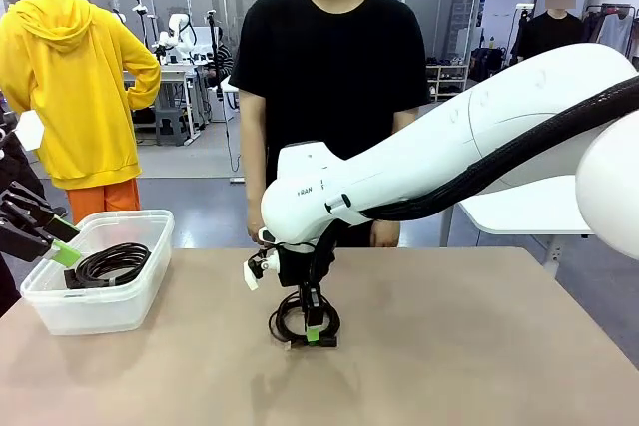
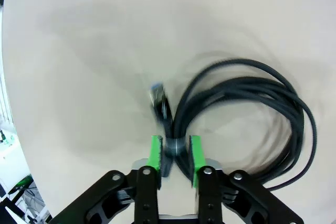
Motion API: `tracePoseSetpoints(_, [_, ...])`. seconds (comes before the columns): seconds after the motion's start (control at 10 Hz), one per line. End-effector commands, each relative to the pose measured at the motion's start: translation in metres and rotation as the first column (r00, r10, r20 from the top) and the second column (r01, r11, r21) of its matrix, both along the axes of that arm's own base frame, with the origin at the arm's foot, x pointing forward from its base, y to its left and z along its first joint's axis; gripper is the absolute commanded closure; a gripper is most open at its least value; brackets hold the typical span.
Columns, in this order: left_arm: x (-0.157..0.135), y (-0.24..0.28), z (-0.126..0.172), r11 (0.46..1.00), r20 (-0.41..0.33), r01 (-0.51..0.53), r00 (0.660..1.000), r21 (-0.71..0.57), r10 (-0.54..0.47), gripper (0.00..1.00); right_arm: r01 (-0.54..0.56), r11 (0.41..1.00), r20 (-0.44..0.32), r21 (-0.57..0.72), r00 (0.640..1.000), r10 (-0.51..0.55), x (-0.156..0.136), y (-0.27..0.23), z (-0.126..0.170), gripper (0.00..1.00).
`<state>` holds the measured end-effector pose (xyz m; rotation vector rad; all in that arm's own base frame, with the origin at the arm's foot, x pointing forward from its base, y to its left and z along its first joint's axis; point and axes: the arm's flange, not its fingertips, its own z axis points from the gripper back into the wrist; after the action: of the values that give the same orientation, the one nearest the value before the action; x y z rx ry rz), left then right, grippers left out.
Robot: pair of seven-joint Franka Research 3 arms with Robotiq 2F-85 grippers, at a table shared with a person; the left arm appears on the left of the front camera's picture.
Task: Organize and store the cables.
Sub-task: Place the USB Extension Cable into the Organizing box.
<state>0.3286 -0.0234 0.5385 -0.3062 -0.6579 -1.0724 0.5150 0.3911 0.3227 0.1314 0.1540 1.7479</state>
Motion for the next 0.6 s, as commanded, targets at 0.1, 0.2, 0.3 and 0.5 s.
tracePoseSetpoints(0.1, [0.001, -0.001, 0.002, 1.000, -0.011, -0.010, 1.000, 0.005, 0.011, 0.31, -0.004, 1.000, -0.001, -0.008, 1.000, 0.004, -0.002, -0.001, 0.005, 0.17])
tracePoseSetpoints(0.2, [0.001, -0.001, 0.002, 1.000, -0.011, -0.010, 1.000, 0.005, 0.011, 0.31, -0.001, 1.000, -0.003, -0.002, 1.000, 0.001, -0.002, -0.006, 0.008, 0.03])
tracePoseSetpoints(0.3, [0.001, -0.001, 0.002, 1.000, -0.011, -0.010, 1.000, 0.005, 0.011, 0.31, -0.006, 1.000, -0.012, 0.016, 1.000, 0.006, 0.000, -0.012, 0.013, 0.00])
tracePoseSetpoints(0.5, [0.001, -0.001, 0.002, 1.000, -0.011, -0.010, 1.000, 0.005, 0.011, 0.31, 0.000, 0.999, -0.003, 0.054, 1.000, 0.001, 0.003, -0.028, 0.026, 0.00])
